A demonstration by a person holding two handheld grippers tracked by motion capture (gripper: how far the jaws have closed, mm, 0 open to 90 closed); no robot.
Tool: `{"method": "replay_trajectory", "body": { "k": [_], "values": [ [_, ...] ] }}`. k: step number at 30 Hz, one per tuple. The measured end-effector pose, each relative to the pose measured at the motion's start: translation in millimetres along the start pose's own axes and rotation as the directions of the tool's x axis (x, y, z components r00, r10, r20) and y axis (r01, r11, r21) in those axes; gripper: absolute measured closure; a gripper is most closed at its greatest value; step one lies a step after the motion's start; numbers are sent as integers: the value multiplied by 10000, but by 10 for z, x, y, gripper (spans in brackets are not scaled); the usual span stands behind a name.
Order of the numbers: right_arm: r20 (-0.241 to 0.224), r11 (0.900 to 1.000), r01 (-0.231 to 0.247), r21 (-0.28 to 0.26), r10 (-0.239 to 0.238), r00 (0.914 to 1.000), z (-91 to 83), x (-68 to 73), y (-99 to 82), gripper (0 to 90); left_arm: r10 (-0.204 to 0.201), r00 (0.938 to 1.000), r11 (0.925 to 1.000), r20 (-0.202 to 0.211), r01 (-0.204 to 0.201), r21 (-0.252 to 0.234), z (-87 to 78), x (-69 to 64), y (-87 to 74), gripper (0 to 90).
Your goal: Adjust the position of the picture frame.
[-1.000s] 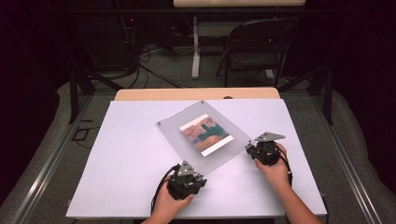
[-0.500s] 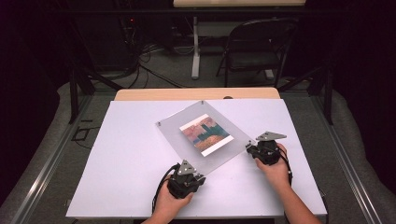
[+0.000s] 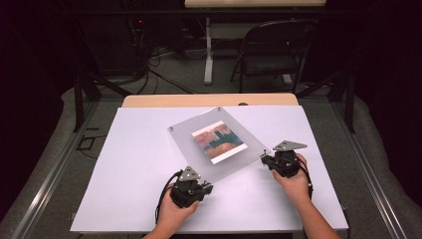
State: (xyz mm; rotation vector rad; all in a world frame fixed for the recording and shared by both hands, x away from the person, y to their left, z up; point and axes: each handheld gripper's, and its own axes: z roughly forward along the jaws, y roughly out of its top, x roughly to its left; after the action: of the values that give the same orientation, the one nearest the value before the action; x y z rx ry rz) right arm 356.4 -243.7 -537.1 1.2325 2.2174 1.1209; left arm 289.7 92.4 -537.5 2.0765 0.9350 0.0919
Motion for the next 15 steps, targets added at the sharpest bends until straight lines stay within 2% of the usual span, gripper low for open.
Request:
{"method": "replay_trajectory", "body": {
  "k": [6, 15],
  "values": [
    [-393, 9999, -3, -160, -3, 9992, -86, 153, 33, 857, -483, 9987, 9987, -132, 481, -175, -189, 199, 23, 849],
    [-936, 9997, -93, -231, 71, 9956, -132, 378, 48, 856, -967, 9927, 9946, -725, 936, -448, -347, 461, 27, 849]
  ]
}}
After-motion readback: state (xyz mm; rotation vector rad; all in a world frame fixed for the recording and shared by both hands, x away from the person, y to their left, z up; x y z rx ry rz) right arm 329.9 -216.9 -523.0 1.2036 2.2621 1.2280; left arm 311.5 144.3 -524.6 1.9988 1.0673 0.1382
